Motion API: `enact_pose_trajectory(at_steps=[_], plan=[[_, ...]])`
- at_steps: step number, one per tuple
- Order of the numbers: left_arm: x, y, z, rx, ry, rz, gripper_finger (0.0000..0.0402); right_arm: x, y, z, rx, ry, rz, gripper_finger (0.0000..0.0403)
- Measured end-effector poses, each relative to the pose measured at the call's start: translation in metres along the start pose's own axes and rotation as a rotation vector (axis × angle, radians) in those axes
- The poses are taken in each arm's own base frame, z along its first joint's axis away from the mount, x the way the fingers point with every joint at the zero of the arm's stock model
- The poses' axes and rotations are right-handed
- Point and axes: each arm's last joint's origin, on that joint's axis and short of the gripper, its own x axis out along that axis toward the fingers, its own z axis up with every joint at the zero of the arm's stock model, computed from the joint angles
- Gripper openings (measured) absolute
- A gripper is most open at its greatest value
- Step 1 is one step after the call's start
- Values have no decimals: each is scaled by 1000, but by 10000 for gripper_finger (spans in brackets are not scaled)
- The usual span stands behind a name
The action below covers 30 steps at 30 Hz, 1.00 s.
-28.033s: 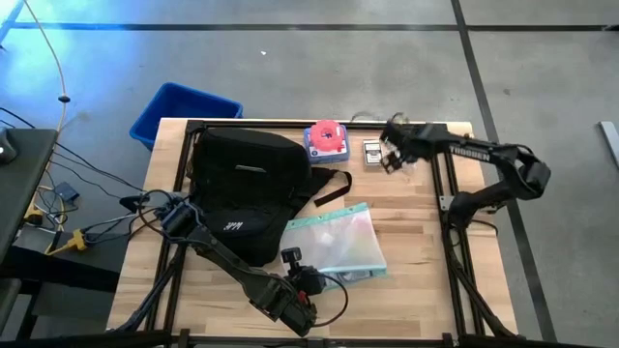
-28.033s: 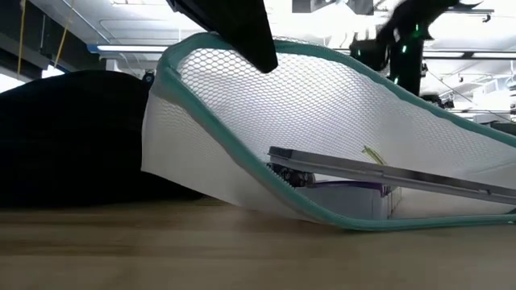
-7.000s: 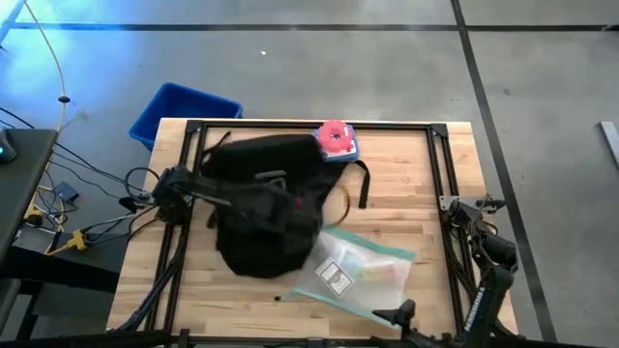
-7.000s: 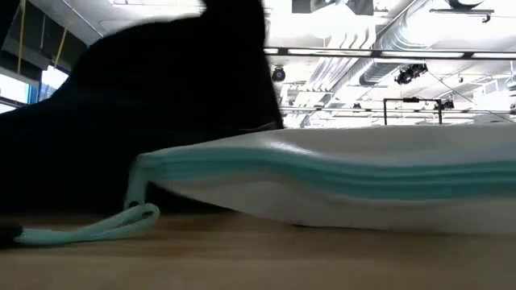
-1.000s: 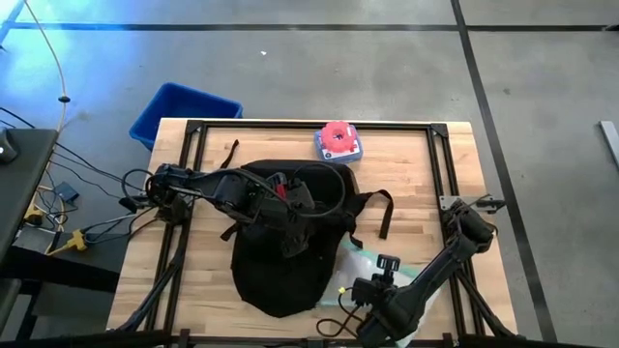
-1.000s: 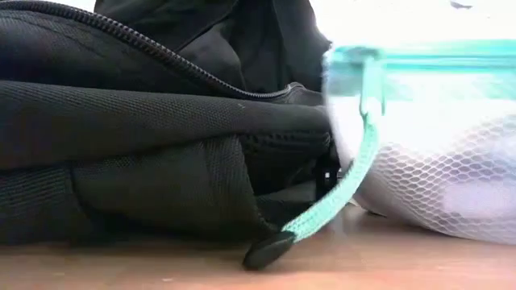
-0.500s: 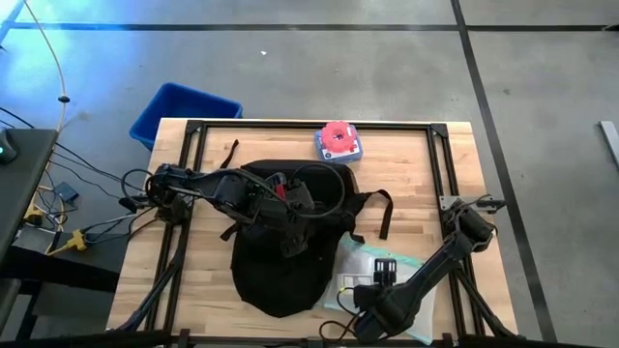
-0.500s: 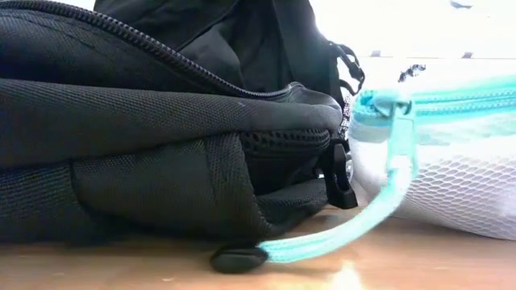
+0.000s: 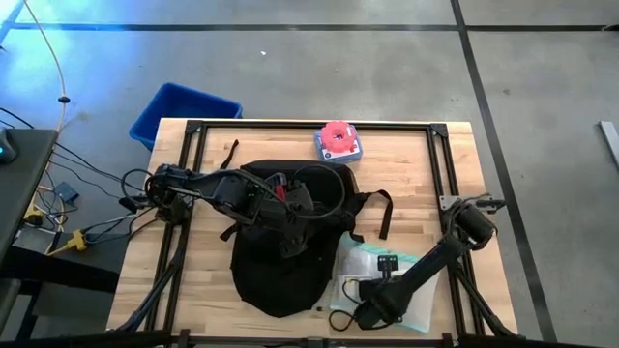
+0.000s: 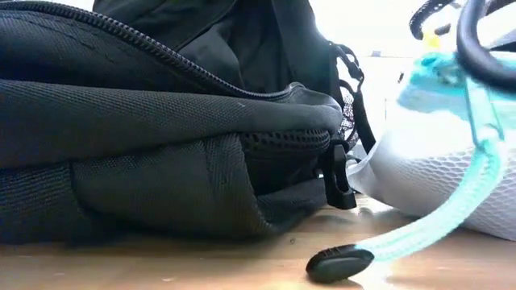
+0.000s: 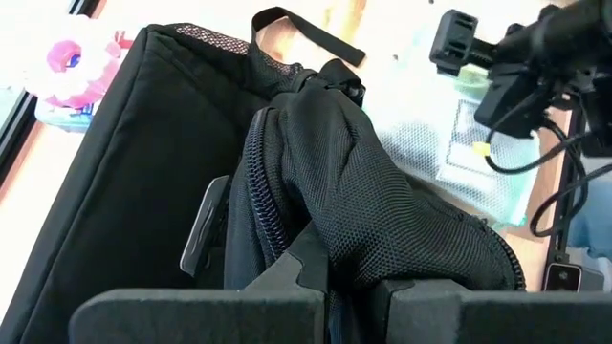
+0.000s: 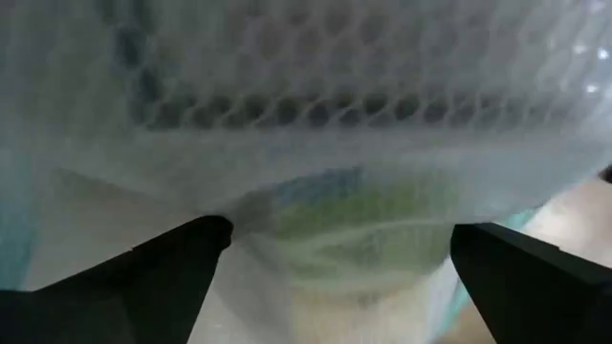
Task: Unpack backpack
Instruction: Put the zip bag into the backpack
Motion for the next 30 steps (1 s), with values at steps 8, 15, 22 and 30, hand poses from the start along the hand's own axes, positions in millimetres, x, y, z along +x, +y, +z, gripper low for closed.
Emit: enact_pose_trajectory(at_steps=[8, 15, 22, 30], plan=[[1, 1, 1, -12, -1, 1, 1, 18, -2, -1, 23, -25, 29, 225], [1, 0, 4, -50, -30, -8, 1, -15, 8, -2, 31, -9, -75, 227], [2, 1, 12, -90, -105, -10, 1, -112, 34, -21, -13, -228, 70, 227], [5, 7, 27, -155, -171, -74, 1, -164, 13, 17, 5, -582, 149, 227]])
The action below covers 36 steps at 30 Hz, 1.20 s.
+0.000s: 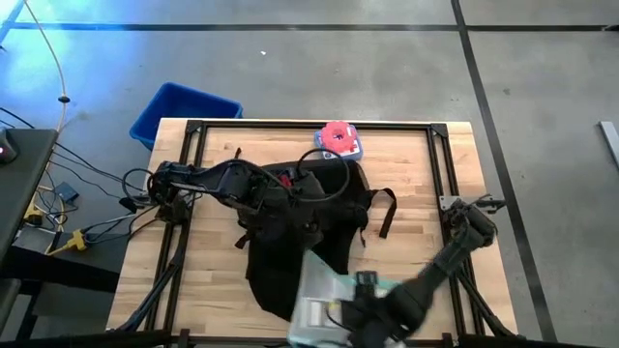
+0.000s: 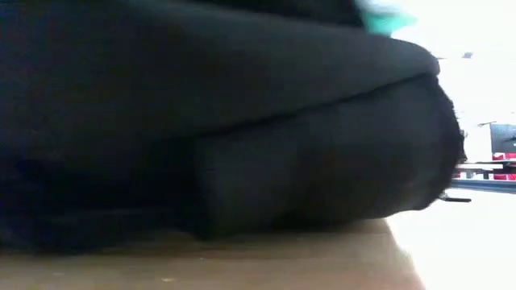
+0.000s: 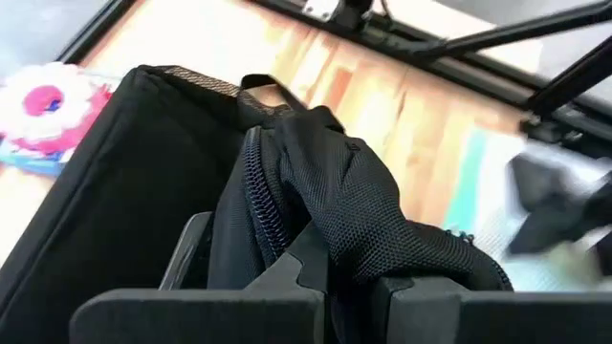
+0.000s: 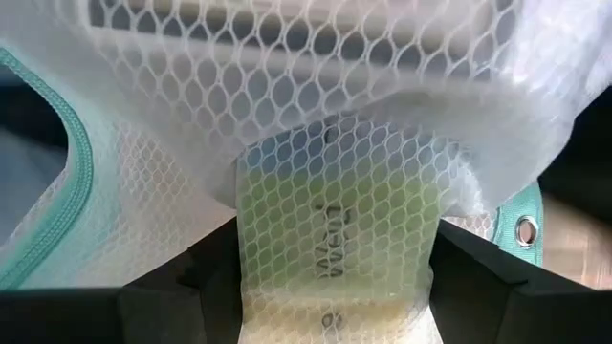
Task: Unpack backpack
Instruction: Put the zip bag into the backpack
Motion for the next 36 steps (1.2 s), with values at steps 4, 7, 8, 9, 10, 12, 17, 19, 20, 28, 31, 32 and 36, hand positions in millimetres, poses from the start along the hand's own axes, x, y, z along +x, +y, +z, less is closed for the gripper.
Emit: enact_pose_trajectory(at_steps=[4, 7, 8, 9, 10, 12, 17, 19, 20, 28, 31, 32, 36], plan=[[3, 5, 6, -22, 8, -50, 1, 12, -40, 28, 52, -11, -28, 227], [5, 9, 8, -43, 33, -65, 1, 21, -78, 40, 189, 61, -92, 227], [6, 11, 8, -51, 45, -65, 1, 23, -91, 42, 244, 100, -122, 227], [6, 13, 8, -58, 58, -63, 1, 24, -103, 41, 281, 144, -156, 227], [6, 14, 7, -66, 71, -61, 1, 25, -113, 40, 304, 194, -193, 227], [4, 14, 4, -80, 94, -57, 1, 27, -130, 37, 338, 284, -251, 226], [-4, 3, -5, -108, 110, -70, 1, 39, -150, 41, 340, 361, -257, 226], [-8, -6, -11, -111, 117, -87, 1, 45, -155, 42, 342, 381, -256, 226], [-10, -11, -14, -111, 122, -95, 1, 48, -157, 43, 335, 390, -258, 226], [-24, -35, -31, -114, 87, -95, 1, 64, -184, 44, 458, 346, -425, 226], [-25, -34, -29, -98, 53, -79, 1, 67, -190, 50, 491, 273, -441, 226], [-24, -33, -28, -82, 47, -76, 2, 68, -191, 52, 494, 256, -433, 226], [-21, -25, -22, 1, 46, -58, 28, 71, -191, 59, 486, 188, -389, 226]])
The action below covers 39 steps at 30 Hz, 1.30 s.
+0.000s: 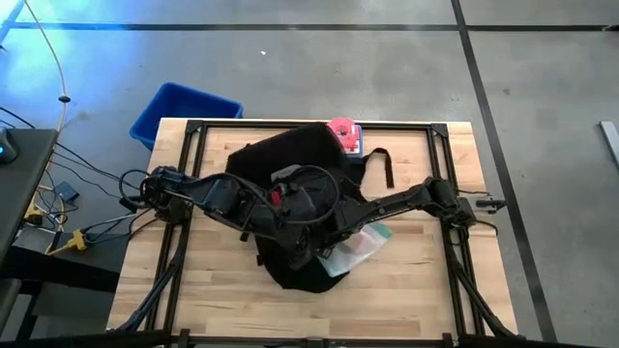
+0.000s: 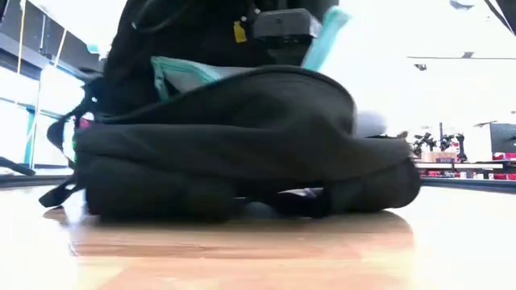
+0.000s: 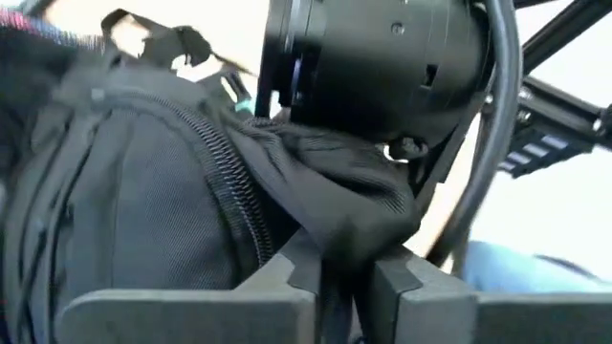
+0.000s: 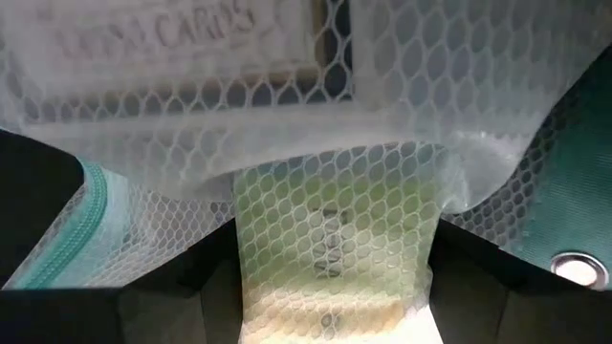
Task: Unpack backpack
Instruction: Put the zip bag into the backpack
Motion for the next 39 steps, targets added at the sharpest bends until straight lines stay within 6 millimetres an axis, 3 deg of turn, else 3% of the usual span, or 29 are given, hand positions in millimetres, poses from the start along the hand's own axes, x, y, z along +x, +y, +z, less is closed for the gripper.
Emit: enact_pose_trajectory(at_steps=[6, 11, 15, 22, 31, 39], plan=[[8, 21, 9, 104, 98, -34, 100, 3, 1, -2, -18, 11, -3, 226], [6, 39, 10, -36, 205, -22, 129, 14, 0, -7, -48, 43, -31, 226], [5, 49, 6, -51, 299, 6, 130, 25, 0, -13, -65, 82, -51, 226], [6, 45, 1, 16, 410, -141, 131, 35, 1, -22, -86, 122, -71, 226], [11, 59, 8, 64, 260, 109, 102, 28, 9, -37, -140, 176, -68, 226], [20, 91, 26, 96, 92, 453, 60, 19, 21, -60, -206, 278, -60, 226]])
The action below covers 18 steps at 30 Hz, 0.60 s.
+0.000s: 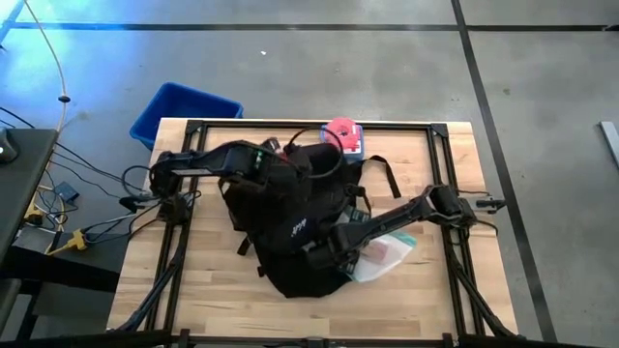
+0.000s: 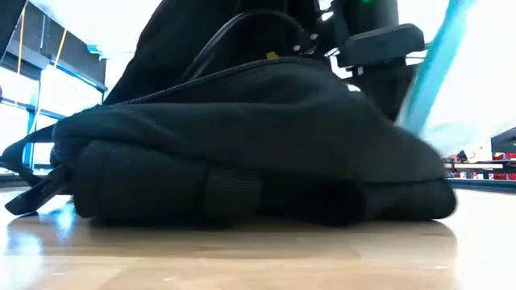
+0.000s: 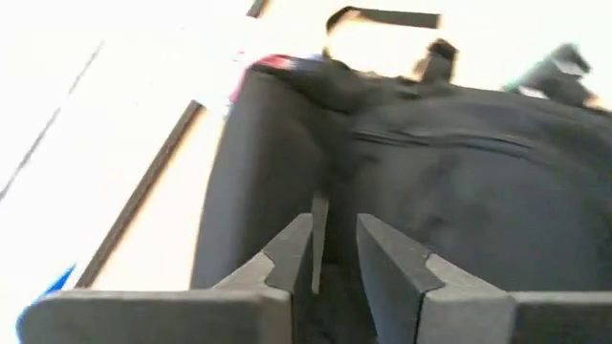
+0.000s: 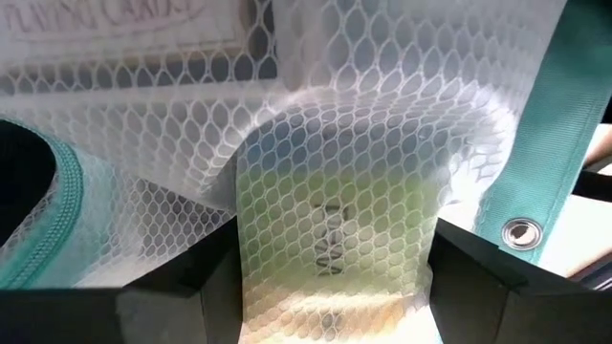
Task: Unpack backpack
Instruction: Put the zip bag into the backpack
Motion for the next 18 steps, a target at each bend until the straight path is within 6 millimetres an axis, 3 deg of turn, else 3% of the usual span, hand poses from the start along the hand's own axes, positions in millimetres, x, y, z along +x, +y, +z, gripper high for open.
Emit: enact_pose_trajectory(at_steps=[5, 9, 13, 18], plan=[[27, 31, 13, -78, 41, 82, 36, -3, 10, -15, -25, 31, -26, 226], [66, 64, 13, -143, 156, 176, 18, -4, 15, -22, -29, 49, -32, 226], [111, 95, 0, -186, 319, 268, 5, -5, 21, -28, -49, 46, -32, 226], [162, 119, -34, -183, 551, 350, 1, -3, 24, -32, -59, 66, -23, 226]])
